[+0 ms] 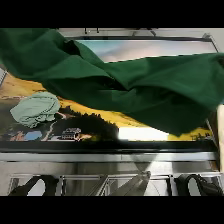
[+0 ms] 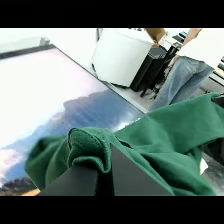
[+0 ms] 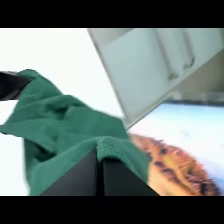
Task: Fold the shirts.
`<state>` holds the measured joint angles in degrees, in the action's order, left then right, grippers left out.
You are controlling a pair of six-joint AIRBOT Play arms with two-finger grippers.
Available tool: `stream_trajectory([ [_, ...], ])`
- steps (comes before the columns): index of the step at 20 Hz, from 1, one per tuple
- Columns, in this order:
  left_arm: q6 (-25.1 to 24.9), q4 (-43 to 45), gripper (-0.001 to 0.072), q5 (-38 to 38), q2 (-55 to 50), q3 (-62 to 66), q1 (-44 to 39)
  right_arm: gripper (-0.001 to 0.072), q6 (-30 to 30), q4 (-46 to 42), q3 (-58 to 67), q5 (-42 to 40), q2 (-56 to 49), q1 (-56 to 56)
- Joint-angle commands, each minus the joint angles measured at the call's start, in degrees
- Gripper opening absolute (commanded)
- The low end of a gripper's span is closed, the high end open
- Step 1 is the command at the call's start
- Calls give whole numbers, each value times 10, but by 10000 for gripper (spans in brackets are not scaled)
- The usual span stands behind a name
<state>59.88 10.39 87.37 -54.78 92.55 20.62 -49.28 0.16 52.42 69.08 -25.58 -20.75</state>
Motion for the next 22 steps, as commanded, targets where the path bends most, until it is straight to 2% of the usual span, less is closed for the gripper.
stream_trajectory([
  [1,4,29,22,9,-26,19,-22,19,-10,-79,19,-35,-4,-5],
  [6,6,116,21,9,-196,-49,-133,21,-30,-143,-27,-29,-192,46],
  [7,5,141,20,6,-234,-70,-148,48,-33,-151,-44,-38,-239,60],
  [8,0,162,21,-5,-275,-92,-158,220,-33,-161,-57,-60,-282,68],
  [9,-6,176,57,-20,-313,-104,-161,395,-32,-175,-62,-82,-332,72],
  [10,-9,176,344,-33,-354,-105,-158,394,-32,-178,-61,-95,-376,69],
  [12,-3,176,720,-35,-422,-80,-139,395,-32,-169,-61,-97,-442,54],
  [16,19,187,714,20,-509,-54,-103,407,-32,-186,-62,-70,-509,53],
  [17,19,186,714,27,-526,-54,-97,506,-32,-191,-62,-77,-522,61],
  [18,19,185,714,24,-540,-54,-96,529,-32,-192,-62,-89,-535,70],
  [22,19,184,714,22,-584,-54,-127,523,-32,-181,-61,-141,-594,105],
])
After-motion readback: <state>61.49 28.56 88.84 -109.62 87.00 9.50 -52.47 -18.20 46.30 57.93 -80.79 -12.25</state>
